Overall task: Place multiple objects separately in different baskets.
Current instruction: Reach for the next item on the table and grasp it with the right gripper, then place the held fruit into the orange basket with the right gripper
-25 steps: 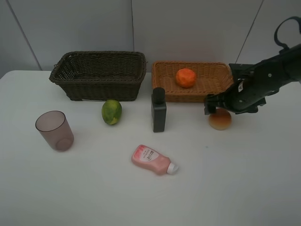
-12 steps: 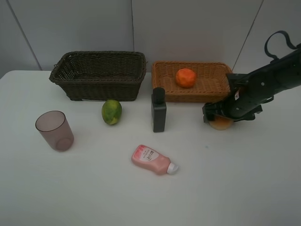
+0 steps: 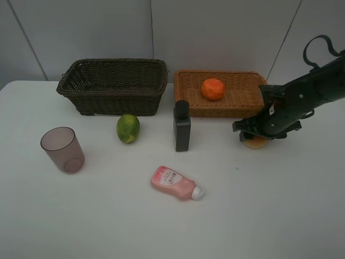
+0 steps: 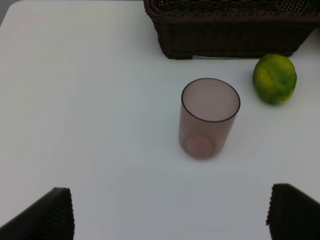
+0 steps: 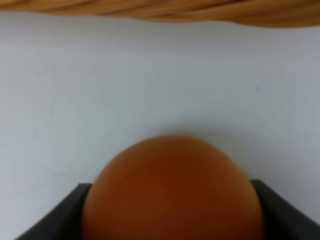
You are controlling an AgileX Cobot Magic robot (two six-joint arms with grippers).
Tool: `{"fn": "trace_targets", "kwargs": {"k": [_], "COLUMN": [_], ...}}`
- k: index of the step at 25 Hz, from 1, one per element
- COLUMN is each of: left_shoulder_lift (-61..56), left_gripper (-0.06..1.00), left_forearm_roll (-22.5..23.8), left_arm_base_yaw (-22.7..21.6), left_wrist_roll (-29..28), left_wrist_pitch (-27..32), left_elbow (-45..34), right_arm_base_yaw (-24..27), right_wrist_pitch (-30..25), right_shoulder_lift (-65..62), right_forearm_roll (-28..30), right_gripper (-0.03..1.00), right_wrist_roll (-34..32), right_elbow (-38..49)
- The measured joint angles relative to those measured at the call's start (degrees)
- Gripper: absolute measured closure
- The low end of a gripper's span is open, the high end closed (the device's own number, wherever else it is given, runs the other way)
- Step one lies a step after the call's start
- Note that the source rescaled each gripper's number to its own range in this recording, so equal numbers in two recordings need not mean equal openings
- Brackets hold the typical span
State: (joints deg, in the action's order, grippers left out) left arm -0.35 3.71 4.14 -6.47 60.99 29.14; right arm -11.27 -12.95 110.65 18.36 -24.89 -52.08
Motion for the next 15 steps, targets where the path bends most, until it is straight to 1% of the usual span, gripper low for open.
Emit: {"fn": "trace_targets", "kwargs": {"k": [15], "left_shoulder_lift": [0.00], "left_gripper": [-0.06], "left_forearm_roll": [0.00], "left_arm_base_yaw": [0.00], "left_wrist_roll": [0.00], "left_wrist_pitch": [0.00], "left_elbow": [0.00], "right_arm_base_yaw": [0.00], "right_wrist_pitch": [-0.38], "right_shoulder_lift": [-0.07], "right_forearm_roll": [0.00], "right_gripper": [0.56], "right_wrist_roll": [0.00], "right_elbow": [0.00]}}
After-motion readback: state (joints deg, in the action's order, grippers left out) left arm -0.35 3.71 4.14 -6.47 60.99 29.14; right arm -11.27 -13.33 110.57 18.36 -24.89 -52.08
